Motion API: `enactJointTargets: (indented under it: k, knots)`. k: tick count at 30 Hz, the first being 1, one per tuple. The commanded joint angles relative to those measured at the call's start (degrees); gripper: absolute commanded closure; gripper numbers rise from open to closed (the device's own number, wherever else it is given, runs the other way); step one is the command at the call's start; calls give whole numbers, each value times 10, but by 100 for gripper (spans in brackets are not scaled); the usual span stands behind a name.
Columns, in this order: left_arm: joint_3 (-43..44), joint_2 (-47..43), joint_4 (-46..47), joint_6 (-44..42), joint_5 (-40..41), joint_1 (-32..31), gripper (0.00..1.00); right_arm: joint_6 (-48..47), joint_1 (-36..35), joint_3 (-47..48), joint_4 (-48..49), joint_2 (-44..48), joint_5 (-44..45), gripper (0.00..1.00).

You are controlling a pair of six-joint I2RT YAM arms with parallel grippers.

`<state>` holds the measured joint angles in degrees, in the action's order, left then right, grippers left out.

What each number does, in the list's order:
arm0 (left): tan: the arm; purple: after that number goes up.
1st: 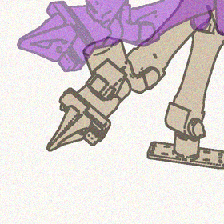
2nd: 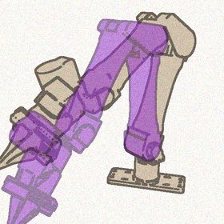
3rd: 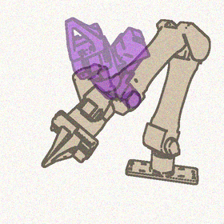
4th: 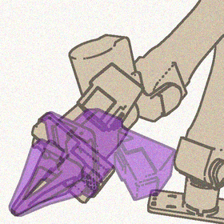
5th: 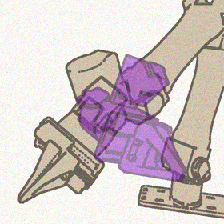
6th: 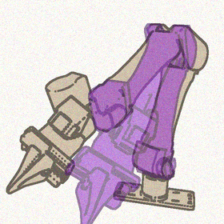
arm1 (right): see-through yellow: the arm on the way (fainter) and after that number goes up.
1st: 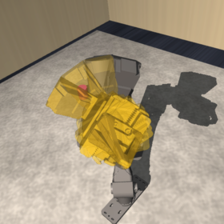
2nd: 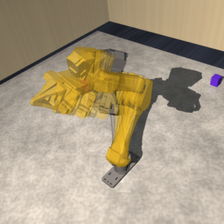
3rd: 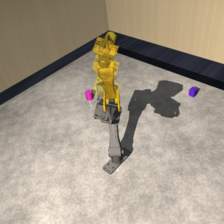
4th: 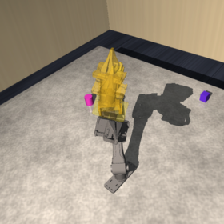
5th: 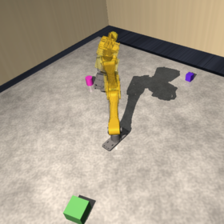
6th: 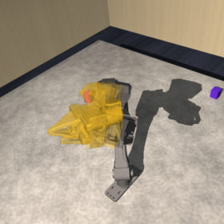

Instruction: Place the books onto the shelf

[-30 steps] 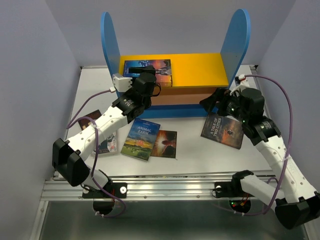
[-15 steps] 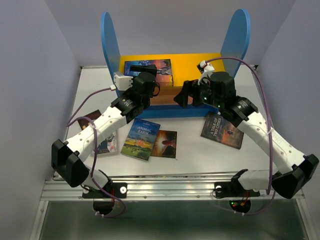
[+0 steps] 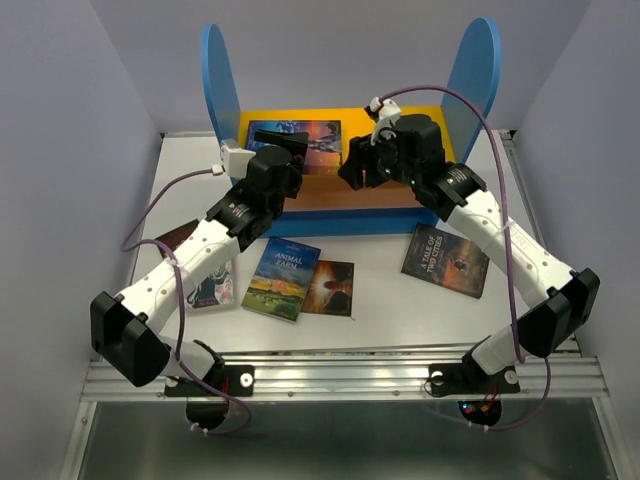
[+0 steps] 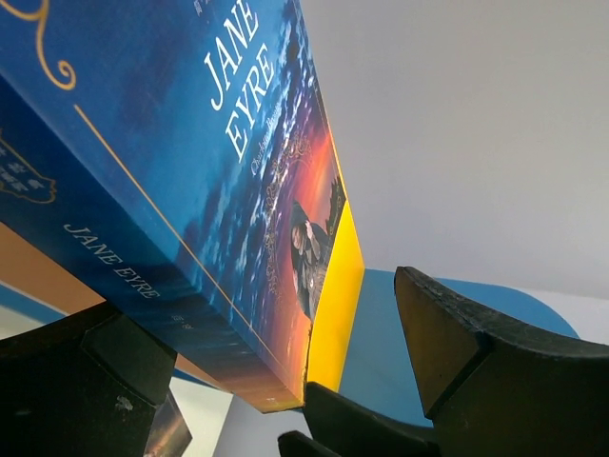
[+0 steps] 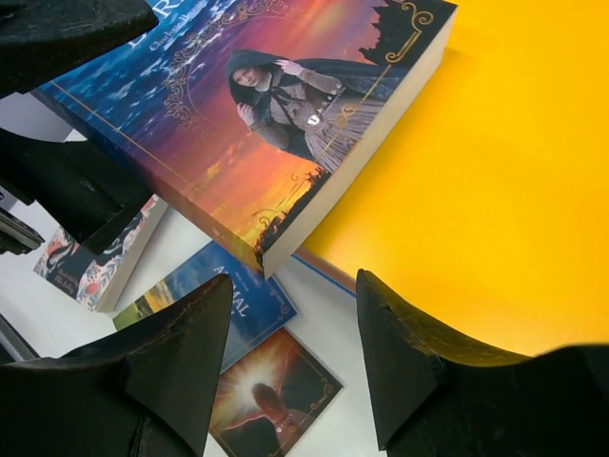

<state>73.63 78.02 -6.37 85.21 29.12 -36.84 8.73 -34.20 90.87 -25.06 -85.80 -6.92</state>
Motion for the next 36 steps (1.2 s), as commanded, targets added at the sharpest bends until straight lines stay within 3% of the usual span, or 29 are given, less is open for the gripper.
enactJointTargets:
  k: [1, 25, 36]
  knots:
    - [-13, -24, 8, -32, -8, 7, 1, -25, 1, 41, 19, -19, -45, 40]
    - [-90, -85, 26, -65, -54, 19, 1, -50, -17, 89, 66, -117, -151, 48]
    - [-96, -83, 31, -108, -112, 41, 1, -42, -22, 80, 98, -122, -97, 49]
